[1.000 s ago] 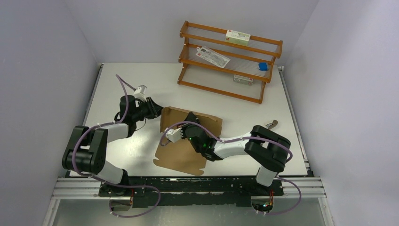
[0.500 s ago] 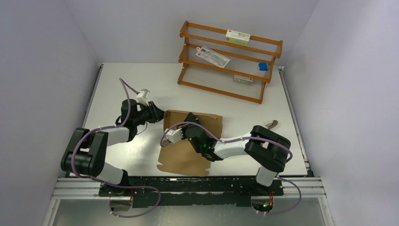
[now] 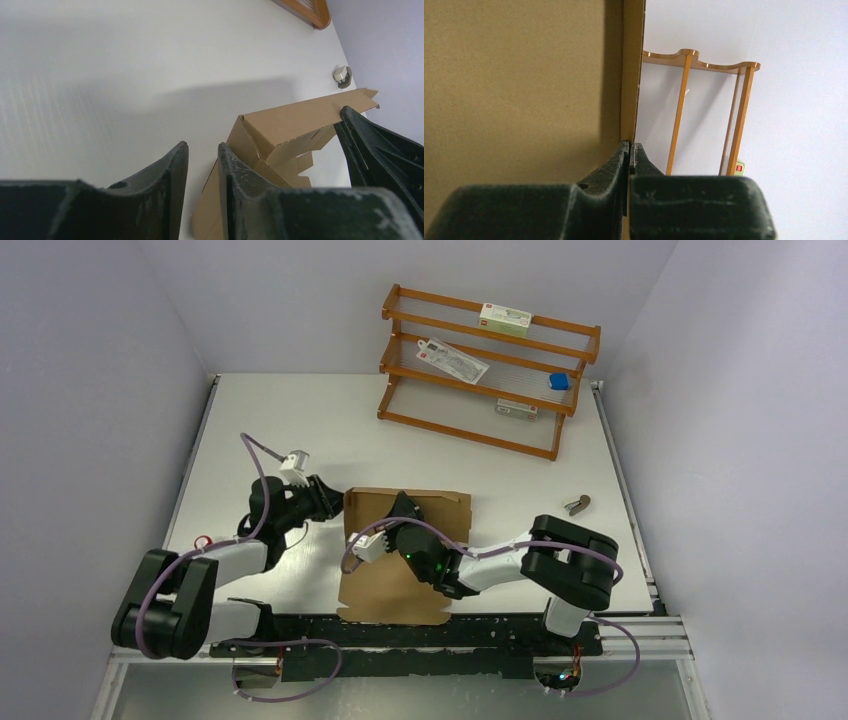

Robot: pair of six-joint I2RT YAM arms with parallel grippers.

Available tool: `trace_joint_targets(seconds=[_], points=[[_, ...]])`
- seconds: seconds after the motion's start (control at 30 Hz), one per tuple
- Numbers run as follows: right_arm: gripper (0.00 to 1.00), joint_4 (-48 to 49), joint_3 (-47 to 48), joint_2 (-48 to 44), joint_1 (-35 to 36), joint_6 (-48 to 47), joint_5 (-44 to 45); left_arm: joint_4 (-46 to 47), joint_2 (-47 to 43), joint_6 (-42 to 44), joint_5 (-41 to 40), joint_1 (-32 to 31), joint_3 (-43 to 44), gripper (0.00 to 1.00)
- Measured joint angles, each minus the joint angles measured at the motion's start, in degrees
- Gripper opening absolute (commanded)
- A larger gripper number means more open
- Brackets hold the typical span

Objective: Fold the paper box

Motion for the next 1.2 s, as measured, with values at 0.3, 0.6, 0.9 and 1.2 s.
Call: trace_joint_targets(seconds=[0.3,0.6,0.9,1.2], points=[[0.00,-5.35,1.22,-1.25,0.81,2.36,0.50,-1.42,-3.34,-0.22,-2.05,-0.28,-1.44,0.37],[0.00,-6.27,3.41,-1.22,-1.64,1.11,-0.68,1.46,0.46,-2.73,-2.19,-0.28,0.11,0.37],[0.00,5.92,6.62,5.44,-9.62,-5.55,-6.23,6.82,10.82,-3.19,-3.48,-0.26,8.44,0.40],[0.00,30.99,2.80,16.98,-11.72,-14.05,-9.97,9.40,15.54,1.09,-4.31,0.00,11.82,0.42]])
